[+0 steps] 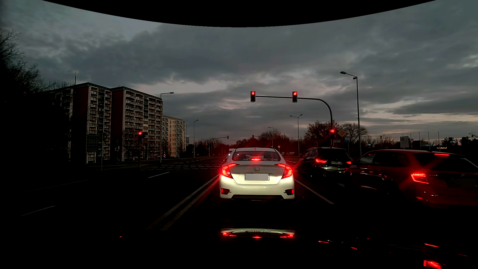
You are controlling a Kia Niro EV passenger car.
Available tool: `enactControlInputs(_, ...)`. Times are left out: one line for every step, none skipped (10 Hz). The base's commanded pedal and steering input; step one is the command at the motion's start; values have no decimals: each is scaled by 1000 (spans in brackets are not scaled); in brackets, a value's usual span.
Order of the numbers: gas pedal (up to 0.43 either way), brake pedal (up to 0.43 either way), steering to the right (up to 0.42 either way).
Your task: Follow the waypoints while adhering to traffic rules and regulations
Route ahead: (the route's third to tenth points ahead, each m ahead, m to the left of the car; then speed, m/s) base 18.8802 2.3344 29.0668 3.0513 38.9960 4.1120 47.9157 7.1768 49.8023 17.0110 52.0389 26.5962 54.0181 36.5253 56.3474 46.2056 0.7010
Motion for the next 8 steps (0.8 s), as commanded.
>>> enactControlInputs(0, 146, -5)
enactControlInputs(0, 146, -5)
enactControlInputs(0, 146, -5)
enactControlInputs(0, 146, -5)
enactControlInputs(0, 146, -5)
enactControlInputs(0, 146, -5)
enactControlInputs(0, 146, -5)
enactControlInputs(0, 146, -5)
